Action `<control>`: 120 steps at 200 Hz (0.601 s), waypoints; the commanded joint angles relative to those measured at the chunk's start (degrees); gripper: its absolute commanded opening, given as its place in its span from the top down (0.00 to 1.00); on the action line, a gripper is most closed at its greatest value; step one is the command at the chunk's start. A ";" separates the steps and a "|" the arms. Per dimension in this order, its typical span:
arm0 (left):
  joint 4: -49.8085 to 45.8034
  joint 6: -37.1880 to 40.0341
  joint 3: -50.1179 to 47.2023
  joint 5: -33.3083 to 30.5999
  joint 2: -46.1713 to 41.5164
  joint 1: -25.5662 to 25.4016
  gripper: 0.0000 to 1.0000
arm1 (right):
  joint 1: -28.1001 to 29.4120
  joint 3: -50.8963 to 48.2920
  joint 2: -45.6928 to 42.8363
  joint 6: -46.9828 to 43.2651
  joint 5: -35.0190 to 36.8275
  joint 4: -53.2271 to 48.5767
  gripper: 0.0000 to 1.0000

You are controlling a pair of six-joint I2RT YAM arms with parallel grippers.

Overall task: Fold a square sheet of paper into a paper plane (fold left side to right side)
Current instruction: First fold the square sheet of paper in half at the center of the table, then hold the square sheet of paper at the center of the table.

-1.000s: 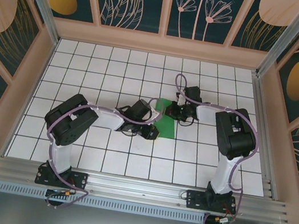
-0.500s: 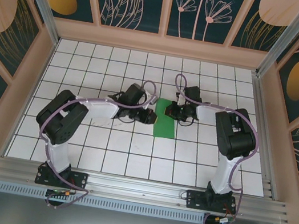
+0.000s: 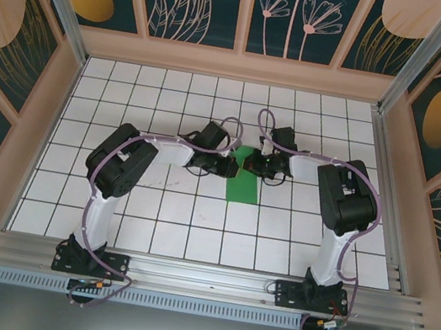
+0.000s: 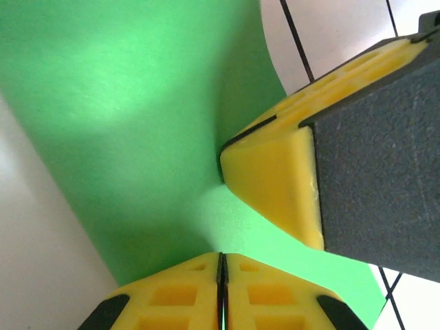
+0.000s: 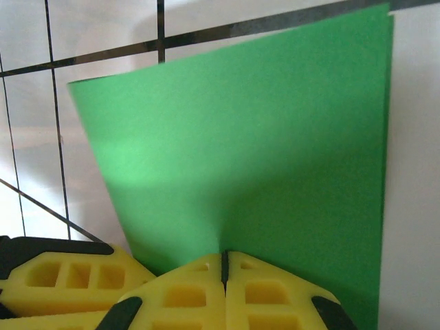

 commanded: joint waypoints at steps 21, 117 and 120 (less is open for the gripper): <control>-2.56 0.38 0.61 -1.67 2.11 -0.20 0.87 | 0.22 -0.32 -0.46 -1.20 3.84 -2.62 1.00; -1.75 -0.65 -2.88 -2.96 1.33 -0.39 0.87 | 0.87 -4.85 -19.10 -3.17 7.82 -5.04 0.87; -1.78 -0.65 -2.84 -3.00 1.33 -0.42 0.87 | 1.15 -5.72 -19.52 -2.94 7.65 -5.00 0.88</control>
